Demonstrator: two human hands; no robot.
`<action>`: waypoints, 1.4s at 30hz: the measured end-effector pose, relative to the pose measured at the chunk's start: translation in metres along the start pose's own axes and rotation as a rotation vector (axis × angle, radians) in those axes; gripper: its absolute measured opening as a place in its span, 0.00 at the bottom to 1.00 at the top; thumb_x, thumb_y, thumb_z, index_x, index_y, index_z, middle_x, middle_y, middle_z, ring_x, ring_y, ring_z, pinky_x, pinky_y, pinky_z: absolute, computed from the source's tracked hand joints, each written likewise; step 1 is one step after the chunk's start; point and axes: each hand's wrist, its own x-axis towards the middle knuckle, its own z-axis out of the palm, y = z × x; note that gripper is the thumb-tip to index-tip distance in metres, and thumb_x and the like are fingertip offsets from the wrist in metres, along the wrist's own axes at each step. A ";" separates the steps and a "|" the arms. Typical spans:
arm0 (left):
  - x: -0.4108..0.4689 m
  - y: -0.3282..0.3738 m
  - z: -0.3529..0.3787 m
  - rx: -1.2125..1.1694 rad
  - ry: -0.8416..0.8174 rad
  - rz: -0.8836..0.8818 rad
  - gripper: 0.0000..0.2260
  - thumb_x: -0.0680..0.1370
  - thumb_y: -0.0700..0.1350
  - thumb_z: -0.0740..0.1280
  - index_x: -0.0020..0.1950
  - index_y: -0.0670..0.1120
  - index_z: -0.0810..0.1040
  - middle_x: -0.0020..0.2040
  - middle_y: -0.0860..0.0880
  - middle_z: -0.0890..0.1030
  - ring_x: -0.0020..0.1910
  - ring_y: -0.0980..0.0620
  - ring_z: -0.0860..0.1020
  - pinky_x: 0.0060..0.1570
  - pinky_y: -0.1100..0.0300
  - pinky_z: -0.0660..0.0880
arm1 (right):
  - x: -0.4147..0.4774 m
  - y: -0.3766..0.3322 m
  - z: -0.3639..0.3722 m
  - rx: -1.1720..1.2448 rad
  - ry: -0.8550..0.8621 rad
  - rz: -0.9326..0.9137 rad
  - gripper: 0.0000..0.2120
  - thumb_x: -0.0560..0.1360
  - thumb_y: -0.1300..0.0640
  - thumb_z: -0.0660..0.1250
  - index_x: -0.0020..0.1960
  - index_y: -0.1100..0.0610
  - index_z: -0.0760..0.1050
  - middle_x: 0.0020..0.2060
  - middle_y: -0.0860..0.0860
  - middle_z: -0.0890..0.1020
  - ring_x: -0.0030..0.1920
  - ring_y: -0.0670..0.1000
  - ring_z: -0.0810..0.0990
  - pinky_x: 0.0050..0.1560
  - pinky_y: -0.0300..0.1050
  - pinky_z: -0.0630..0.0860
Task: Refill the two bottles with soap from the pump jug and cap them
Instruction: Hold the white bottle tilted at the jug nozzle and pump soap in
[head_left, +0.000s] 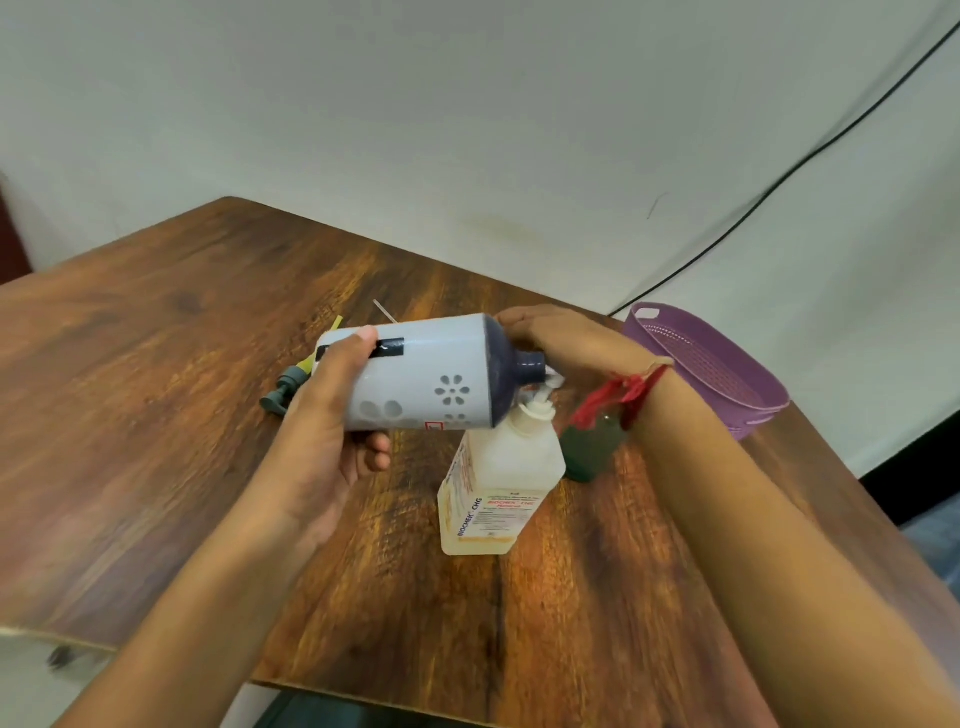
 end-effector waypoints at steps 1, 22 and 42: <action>0.000 0.001 0.000 0.007 -0.004 0.008 0.15 0.68 0.60 0.65 0.46 0.52 0.76 0.31 0.51 0.76 0.21 0.58 0.68 0.19 0.68 0.68 | -0.001 0.002 0.001 -0.029 0.027 -0.026 0.11 0.80 0.64 0.55 0.54 0.60 0.75 0.54 0.53 0.77 0.45 0.46 0.75 0.38 0.25 0.71; -0.007 -0.003 -0.003 0.015 0.037 -0.003 0.17 0.67 0.61 0.65 0.47 0.51 0.77 0.31 0.50 0.76 0.21 0.58 0.69 0.19 0.68 0.68 | -0.005 0.001 0.007 0.042 -0.014 -0.028 0.13 0.79 0.66 0.53 0.49 0.58 0.76 0.47 0.49 0.78 0.43 0.45 0.76 0.39 0.31 0.75; 0.000 -0.003 -0.006 0.031 0.018 0.024 0.16 0.69 0.60 0.66 0.48 0.51 0.77 0.34 0.48 0.75 0.22 0.58 0.69 0.18 0.68 0.68 | 0.000 0.008 0.013 0.030 0.082 -0.051 0.13 0.79 0.66 0.54 0.45 0.56 0.75 0.47 0.50 0.77 0.42 0.45 0.75 0.31 0.28 0.73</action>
